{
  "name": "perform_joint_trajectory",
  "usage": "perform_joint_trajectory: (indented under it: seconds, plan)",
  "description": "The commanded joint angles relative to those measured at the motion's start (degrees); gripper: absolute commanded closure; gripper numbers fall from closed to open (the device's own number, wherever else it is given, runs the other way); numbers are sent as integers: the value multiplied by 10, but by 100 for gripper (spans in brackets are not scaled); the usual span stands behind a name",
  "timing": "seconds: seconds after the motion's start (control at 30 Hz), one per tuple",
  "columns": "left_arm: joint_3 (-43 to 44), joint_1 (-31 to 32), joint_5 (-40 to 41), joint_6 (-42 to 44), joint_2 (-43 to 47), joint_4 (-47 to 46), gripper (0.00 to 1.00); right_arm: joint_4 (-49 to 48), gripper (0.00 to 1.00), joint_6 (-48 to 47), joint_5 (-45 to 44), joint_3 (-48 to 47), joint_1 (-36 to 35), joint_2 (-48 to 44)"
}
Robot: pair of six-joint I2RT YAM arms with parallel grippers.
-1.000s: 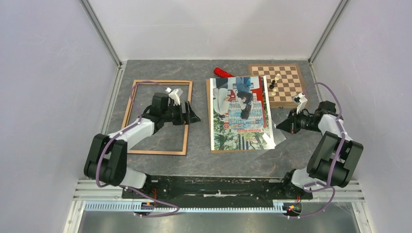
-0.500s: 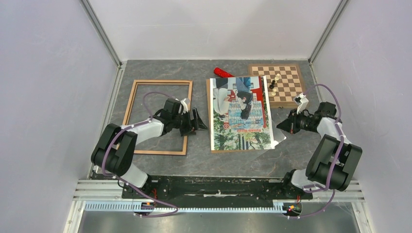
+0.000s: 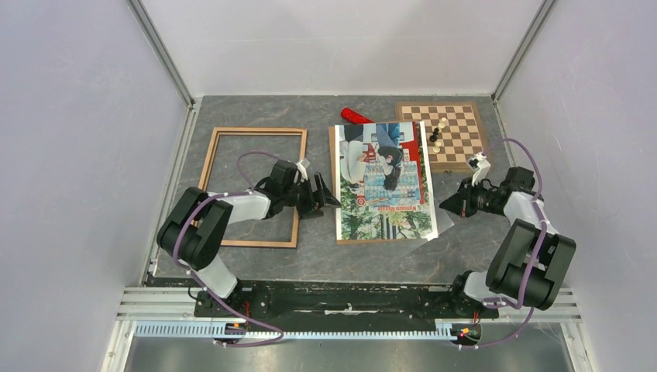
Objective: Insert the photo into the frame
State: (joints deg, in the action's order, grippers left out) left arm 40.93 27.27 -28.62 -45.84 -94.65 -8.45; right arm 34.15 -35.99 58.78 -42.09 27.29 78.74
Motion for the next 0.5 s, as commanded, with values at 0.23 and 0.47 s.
perform_joint_trajectory:
  seconds: [0.23, 0.47]
  plan:
    - [-85, 13, 29, -71, -25, -169, 12, -16, 100, -4, 16, 30, 2, -27]
    - [-120, 12, 17, -93, -8, -247, 19, -20, 100, -2, 7, 44, 2, -42]
